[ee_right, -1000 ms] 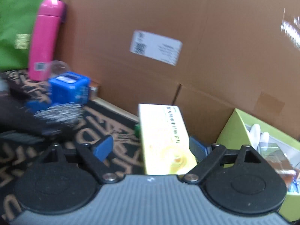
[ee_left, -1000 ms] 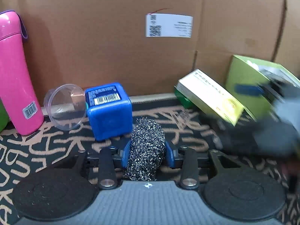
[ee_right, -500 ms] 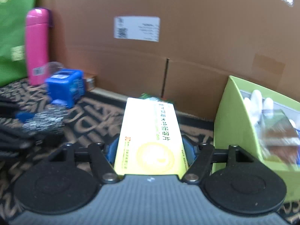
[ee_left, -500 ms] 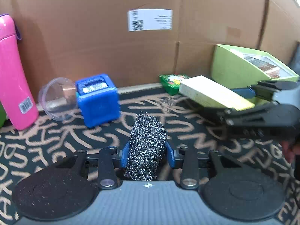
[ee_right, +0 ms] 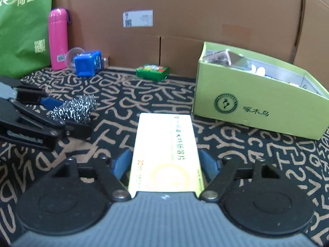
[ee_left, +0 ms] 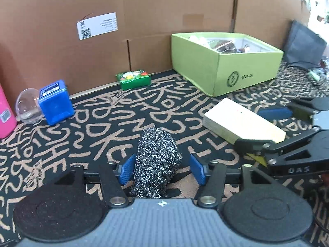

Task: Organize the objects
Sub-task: 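Carry steel wool and yellow box into the shoebox and release both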

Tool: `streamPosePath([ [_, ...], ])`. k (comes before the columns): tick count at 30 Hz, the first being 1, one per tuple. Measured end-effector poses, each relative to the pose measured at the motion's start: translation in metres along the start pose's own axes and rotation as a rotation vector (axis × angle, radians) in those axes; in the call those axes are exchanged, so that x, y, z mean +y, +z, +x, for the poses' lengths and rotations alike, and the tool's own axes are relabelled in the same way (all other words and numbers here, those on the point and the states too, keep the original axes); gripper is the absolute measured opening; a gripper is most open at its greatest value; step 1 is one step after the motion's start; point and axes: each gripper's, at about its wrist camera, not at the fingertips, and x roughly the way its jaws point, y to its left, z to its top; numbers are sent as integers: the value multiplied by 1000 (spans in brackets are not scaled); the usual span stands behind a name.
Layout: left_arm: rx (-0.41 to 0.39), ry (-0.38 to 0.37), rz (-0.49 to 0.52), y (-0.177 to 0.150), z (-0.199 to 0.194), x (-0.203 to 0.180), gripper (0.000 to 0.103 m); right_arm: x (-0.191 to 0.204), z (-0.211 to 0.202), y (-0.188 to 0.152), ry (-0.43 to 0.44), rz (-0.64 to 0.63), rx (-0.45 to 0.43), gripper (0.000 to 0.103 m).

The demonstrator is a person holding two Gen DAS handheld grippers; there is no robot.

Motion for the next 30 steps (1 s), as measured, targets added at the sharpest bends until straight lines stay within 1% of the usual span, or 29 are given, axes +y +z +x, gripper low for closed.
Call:
streamPosePath([
  [1,2,0,-5,0,0,1,61,0,0,0,-3,-5,-6,77],
  [3,9,-9,-18,0,-3,5,55,0,-1,-1,-1,-16,-13,78],
  [7,20,14,-45,1,-2,6,55,-3,-2,-5,13,0,-14,80],
  [10,44,12,-56,2,6,4,55,-5,0,-9,27,-5,-3,80],
  [11,41,19,-52,3,7,3,56,-6,1,-9,34,-1,6,77],
  [12,38,25,-43,3,9,1,56,-7,2,-10,52,2,11,67],
  [13,38,27,-38,5,10,0,55,-8,3,-10,65,9,10,66],
  [14,38,24,-38,6,11,-1,46,-8,3,-10,68,8,8,66],
  [15,39,16,-39,7,11,-1,42,-8,3,-10,69,6,6,65],
  [19,44,-32,-54,15,7,-8,40,-15,-4,-11,84,44,-32,65],
  [22,0,-75,-47,29,-4,-18,40,-27,-19,-10,94,80,-70,65],
  [25,-67,-140,-20,53,-17,-33,40,-41,-43,-5,79,92,-126,65],
  [28,-134,-201,21,83,-26,-53,40,-60,-70,5,42,98,-201,65],
  [30,-174,-227,44,104,-28,-67,40,-76,-85,15,-12,94,-253,65],
])
